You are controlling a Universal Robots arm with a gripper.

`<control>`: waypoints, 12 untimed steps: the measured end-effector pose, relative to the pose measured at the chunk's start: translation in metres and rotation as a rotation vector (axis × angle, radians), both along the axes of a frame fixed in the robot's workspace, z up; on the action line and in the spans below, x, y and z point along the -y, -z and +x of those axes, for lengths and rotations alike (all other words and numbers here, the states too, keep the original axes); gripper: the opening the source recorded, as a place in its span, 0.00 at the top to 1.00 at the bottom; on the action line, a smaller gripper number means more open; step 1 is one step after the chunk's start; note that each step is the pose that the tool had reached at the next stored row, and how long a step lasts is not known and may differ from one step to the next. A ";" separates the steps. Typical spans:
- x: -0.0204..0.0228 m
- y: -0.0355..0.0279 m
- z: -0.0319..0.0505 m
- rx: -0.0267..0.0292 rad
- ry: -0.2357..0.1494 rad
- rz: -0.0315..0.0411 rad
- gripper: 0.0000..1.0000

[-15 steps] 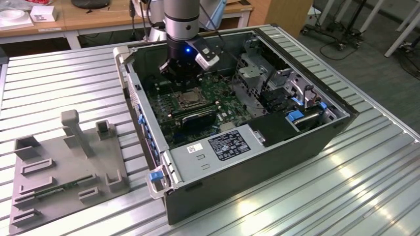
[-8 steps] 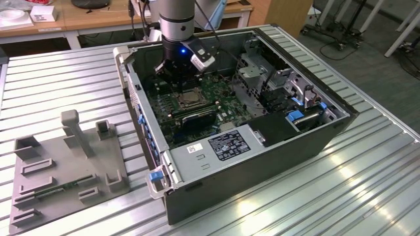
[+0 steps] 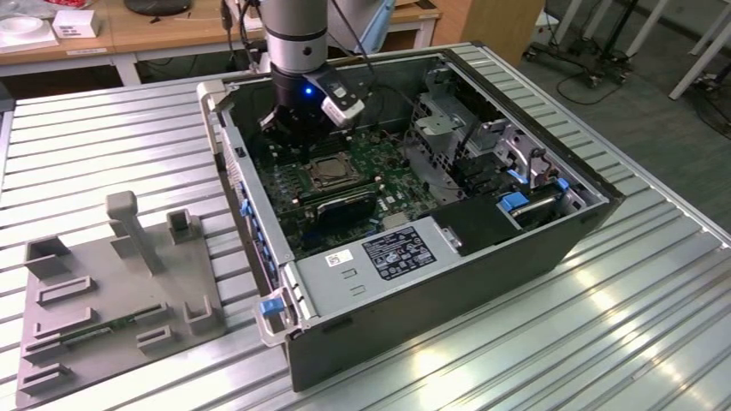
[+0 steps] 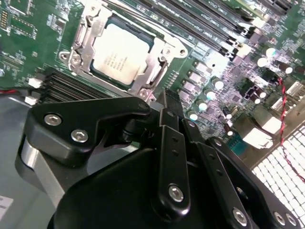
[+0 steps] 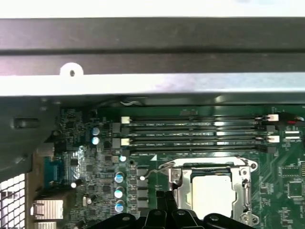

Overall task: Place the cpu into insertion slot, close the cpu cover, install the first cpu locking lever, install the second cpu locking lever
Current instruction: 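Install the first cpu locking lever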

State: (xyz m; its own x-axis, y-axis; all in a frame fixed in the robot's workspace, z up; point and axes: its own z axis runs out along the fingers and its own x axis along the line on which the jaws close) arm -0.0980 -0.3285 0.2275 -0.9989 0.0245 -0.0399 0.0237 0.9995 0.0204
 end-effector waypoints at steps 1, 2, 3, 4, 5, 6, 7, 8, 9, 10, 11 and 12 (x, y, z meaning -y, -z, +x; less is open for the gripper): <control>0.0000 0.0001 -0.0007 0.0002 0.000 0.0001 0.89; -0.0001 0.0000 -0.0009 0.0001 0.000 0.0001 0.89; 0.0000 0.0000 -0.0009 0.0000 0.000 0.0000 0.89; 0.0000 0.0000 -0.0009 0.0001 0.000 0.0000 0.89; 0.0000 0.0000 -0.0011 0.0000 0.000 0.0000 0.89; 0.0000 0.0000 -0.0012 0.0000 0.000 0.0000 0.89; 0.0000 0.0000 -0.0012 0.0001 0.000 0.0000 0.89; 0.0000 0.0000 -0.0012 0.0001 0.000 0.0000 0.89; 0.0000 0.0000 -0.0013 0.0001 0.000 0.0000 0.89; 0.0000 -0.0001 -0.0013 0.0001 0.000 0.0001 0.89; 0.0001 -0.0005 -0.0013 -0.0001 0.000 -0.0002 0.89; 0.0001 -0.0012 -0.0013 -0.0001 0.000 -0.0002 0.89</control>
State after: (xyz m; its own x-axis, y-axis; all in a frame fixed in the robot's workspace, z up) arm -0.0993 -0.3286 0.2286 -0.9989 0.0245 -0.0399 0.0237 0.9995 0.0202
